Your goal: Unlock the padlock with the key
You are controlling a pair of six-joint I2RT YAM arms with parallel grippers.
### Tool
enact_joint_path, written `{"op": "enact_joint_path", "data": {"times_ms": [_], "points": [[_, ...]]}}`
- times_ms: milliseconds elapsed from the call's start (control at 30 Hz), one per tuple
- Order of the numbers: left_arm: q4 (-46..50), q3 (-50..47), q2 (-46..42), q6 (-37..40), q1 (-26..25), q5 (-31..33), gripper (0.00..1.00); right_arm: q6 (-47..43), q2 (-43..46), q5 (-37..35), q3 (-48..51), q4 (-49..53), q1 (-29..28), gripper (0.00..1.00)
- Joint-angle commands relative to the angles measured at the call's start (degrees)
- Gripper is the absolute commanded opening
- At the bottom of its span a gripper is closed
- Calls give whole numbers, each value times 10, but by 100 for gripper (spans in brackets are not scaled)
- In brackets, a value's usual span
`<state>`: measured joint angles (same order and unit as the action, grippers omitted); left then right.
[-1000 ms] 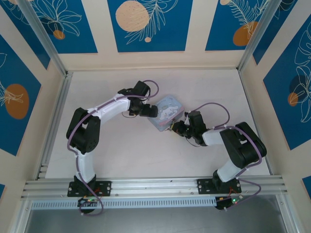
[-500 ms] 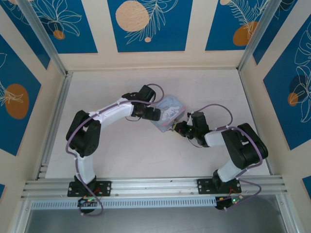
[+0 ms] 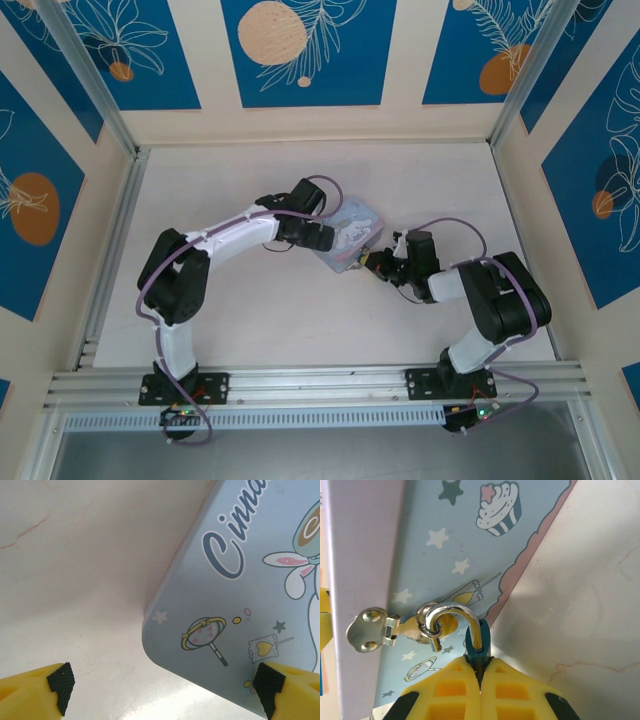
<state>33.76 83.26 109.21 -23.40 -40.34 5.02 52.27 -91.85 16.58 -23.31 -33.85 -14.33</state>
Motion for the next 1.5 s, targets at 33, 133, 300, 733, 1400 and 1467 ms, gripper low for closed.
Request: {"op": "enact_joint_path", "data": {"times_ms": [33, 133, 300, 733, 1400, 1467], "points": [[62, -31, 36, 21, -10, 18, 94, 35, -13, -24, -18, 18, 13, 0], [62, -30, 37, 20, -10, 16, 94, 61, -16, -40, -28, 36, 14, 0], [61, -29, 41, 18, -10, 11, 93, 103, -20, -59, -47, 43, 9, 0], [60, -28, 49, 13, -10, -2, 92, 94, -10, -69, -97, 122, 60, 0], [80, 83, 27, 49, 48, -6, 100, 30, 145, -35, -53, 293, 157, 65], [76, 82, -1, 49, 54, -7, 100, 30, 186, -43, -56, 327, 162, 73]]}}
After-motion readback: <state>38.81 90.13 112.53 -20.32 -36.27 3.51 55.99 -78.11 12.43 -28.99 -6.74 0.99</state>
